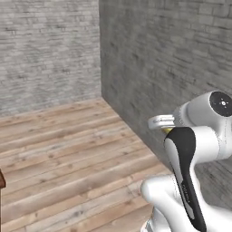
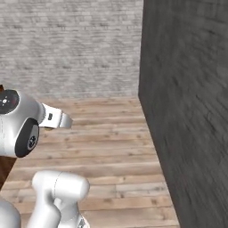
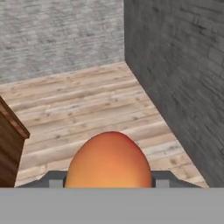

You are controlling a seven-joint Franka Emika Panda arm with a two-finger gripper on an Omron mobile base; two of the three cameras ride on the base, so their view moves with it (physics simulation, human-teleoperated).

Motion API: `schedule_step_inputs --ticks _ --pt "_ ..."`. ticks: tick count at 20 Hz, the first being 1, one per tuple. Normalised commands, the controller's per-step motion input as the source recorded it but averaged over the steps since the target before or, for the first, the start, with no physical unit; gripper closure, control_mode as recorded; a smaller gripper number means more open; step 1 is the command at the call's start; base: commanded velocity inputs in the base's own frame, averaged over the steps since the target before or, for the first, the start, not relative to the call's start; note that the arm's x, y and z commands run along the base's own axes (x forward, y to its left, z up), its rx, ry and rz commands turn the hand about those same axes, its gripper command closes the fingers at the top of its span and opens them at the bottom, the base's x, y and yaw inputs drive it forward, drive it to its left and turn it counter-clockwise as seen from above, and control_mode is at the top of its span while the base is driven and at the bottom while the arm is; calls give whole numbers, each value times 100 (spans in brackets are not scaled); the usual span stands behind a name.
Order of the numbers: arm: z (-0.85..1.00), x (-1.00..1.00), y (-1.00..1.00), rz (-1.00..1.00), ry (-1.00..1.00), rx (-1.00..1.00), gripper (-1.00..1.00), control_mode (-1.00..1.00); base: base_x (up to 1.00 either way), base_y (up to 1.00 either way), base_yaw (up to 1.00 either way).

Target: Pick the peach and mango from the fridge and place them on the plate next to the blender to make a fruit smoothie.

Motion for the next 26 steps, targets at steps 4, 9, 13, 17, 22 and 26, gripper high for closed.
schedule_step_inputs --ticks 4,9,13,17,22,26 --pt "0 0 0 0 0 0 100 100 100 59 16" --pt "0 0 0 0 0 0 100 100 100 56 15" --pt "0 0 0 0 0 0 100 100 100 52 16" --pt "0 0 0 0 0 0 100 100 100 44 21" --pt "0 0 0 0 0 0 100 100 100 34 28" --pt "0 0 0 0 0 0 100 100 100 19 37"
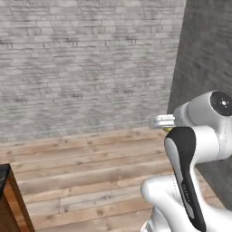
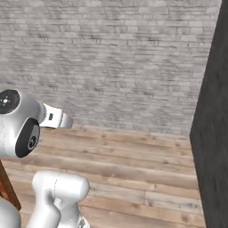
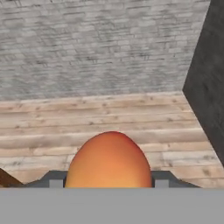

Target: Pick the peach and mango from the fridge and place them on the plate next to the blender to make a fruit smoothie.

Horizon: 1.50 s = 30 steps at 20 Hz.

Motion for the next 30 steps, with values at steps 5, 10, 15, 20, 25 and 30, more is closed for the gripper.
schedule_step_inputs --ticks 5,10,15,20,25,30 --pt "0 0 0 0 0 0 100 100 100 11 43" --pt "0 0 0 0 0 0 100 100 100 0 56" --pt "0 0 0 0 0 0 100 100 100 0 68" --pt "0 0 0 0 0 0 100 100 100 -3 74" --pt "0 0 0 0 0 0 100 100 100 -5 67" --pt "0 0 0 0 0 0 100 100 100 -1 48"
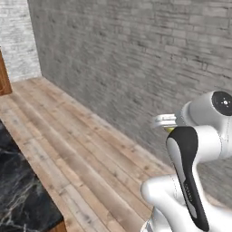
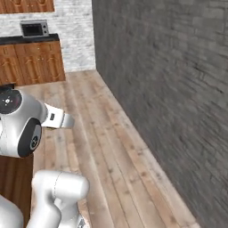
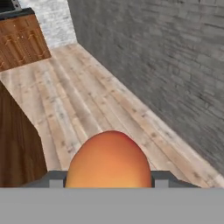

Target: Pick the peach and mango from the fridge and place them on the plate next to the blender to make a fruit smoothie.

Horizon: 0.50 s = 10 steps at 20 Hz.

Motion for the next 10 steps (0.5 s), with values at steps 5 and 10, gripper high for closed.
schedule_step_inputs --ticks 5,10 --pt "0 0 0 0 0 0 100 100 100 0 35" --pt "0 0 0 0 0 0 100 100 100 0 32"
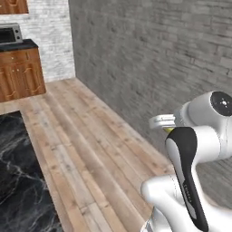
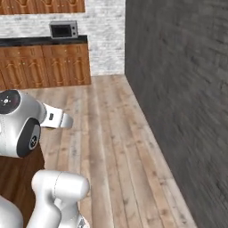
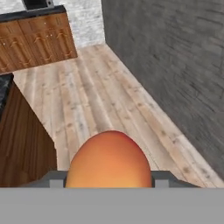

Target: Pick the peach and mango from the fridge and place them on the plate next to the blender to make a fruit smoothie.

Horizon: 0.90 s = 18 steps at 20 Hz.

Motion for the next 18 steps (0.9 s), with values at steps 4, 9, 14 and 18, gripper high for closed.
schedule_step_inputs --ticks 4,9,14,18 --pt "0 0 0 0 0 0 100 100 100 -1 33" --pt "0 0 0 0 0 0 100 100 100 -12 36" --pt "0 0 0 0 0 0 100 100 100 -53 30" --pt "0 0 0 0 0 0 100 100 100 -47 45"
